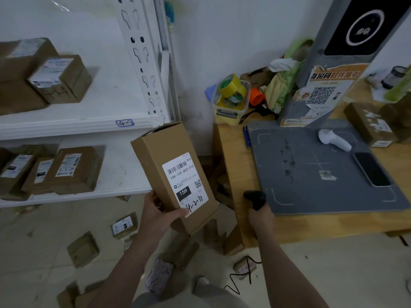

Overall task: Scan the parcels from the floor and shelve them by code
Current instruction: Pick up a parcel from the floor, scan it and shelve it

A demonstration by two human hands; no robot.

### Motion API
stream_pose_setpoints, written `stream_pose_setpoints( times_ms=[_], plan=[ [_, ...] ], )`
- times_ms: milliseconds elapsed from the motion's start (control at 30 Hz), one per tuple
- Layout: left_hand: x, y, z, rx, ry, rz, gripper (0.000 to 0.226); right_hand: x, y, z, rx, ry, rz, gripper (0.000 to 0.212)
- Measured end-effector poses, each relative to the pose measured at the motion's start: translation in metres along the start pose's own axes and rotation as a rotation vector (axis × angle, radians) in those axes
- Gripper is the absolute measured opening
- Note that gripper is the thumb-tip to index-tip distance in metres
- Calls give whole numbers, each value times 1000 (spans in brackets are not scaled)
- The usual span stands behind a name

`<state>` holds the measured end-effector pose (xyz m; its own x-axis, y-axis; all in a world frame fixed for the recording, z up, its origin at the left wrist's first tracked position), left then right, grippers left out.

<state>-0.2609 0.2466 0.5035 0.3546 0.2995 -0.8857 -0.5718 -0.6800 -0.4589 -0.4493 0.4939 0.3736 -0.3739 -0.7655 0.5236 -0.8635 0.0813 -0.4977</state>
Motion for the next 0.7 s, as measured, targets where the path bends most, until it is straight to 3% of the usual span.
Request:
stream_pose_setpoints(
  times_ms=[267,400,533,700],
  plan=[
    [4,2,-10,-50,-35,-28,84,4,0,-6,-144,-135,26,61],
    [5,7,-16,-48,-78,-42,81,16,-20,-19,-327,-148,57,63],
    [0,12,-29,-62,-159,-33,77,41,-43,-27,-506,-29,-38,69],
    [-17,11,-65,-77,-240,-21,80,102,-78,-8,-395,193,-238,60]
  ],
)
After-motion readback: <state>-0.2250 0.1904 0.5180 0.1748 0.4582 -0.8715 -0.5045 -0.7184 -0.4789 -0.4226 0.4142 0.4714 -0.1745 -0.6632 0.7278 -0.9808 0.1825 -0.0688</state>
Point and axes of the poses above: each hand's wrist, its own y-axis towards the middle knuckle, its own z-axis out of the palm, x = y × z, the point moved 6 cm from there along y, towards the middle knuckle, and after that the axes turned 6 degrees about -y, right-handed, at the moved point
